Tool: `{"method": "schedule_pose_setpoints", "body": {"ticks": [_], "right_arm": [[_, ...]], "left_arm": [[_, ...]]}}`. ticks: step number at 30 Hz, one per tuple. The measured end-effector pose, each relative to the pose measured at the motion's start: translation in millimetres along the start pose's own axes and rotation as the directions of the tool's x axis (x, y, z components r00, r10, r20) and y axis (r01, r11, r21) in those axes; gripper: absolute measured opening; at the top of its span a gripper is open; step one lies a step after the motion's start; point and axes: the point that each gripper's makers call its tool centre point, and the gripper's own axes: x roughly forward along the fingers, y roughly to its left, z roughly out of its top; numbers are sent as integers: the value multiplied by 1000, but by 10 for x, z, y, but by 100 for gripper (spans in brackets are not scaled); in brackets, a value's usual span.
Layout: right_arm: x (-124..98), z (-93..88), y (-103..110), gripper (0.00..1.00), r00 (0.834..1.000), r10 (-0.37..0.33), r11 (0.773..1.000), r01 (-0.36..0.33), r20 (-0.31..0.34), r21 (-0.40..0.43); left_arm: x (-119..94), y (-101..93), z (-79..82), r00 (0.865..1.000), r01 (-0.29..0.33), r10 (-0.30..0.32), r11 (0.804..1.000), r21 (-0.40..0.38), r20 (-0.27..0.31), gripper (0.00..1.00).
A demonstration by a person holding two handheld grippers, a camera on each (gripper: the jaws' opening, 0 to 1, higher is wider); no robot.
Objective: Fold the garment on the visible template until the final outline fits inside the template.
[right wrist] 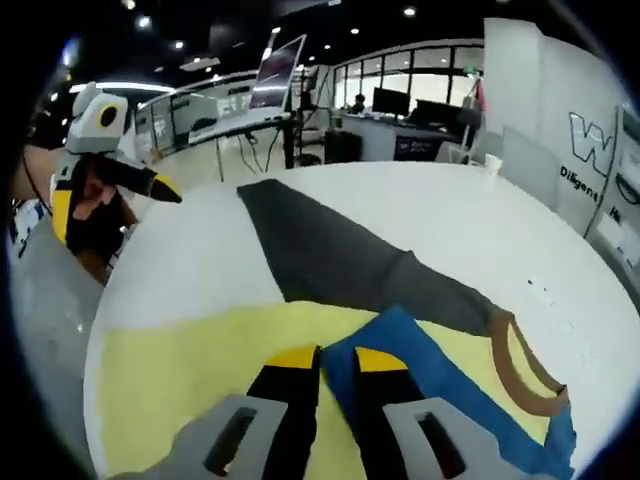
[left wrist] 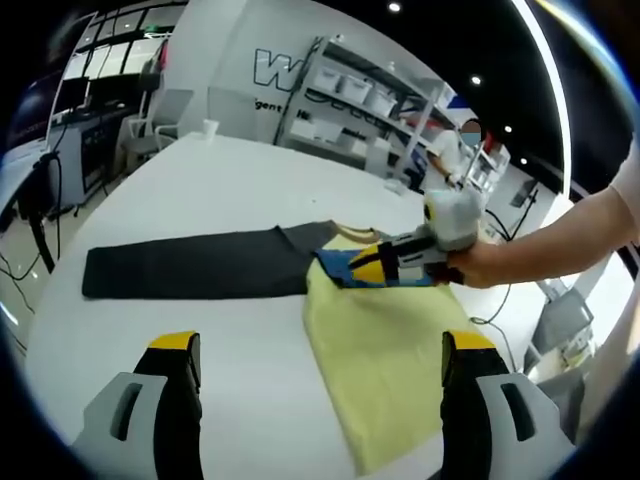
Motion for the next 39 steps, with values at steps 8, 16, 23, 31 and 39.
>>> {"method": "schedule_pose_setpoints", "body": {"ticks": [8,16,23,31,39], "right_arm": [[-132,-76,-165,4,999,-37,990,33,33,134],[-361,-156,-149,6,997,-52,983,41,60,179],[-640,-268,-105,11,994,-71,975,51,87,214],[-979,-372,-45,14,988,-102,970,73,119,232],[-1262,-454,10,15,982,-126,972,94,139,214]], "left_arm": [[27,1,1,1000,2,-2,1000,-6,1,99],[74,181,44,1000,-7,9,996,-92,17,96],[125,408,134,999,-30,34,990,-136,24,92],[204,750,163,996,-86,89,981,-174,10,84],[233,1118,146,989,-149,150,968,-201,-7,78]]}}
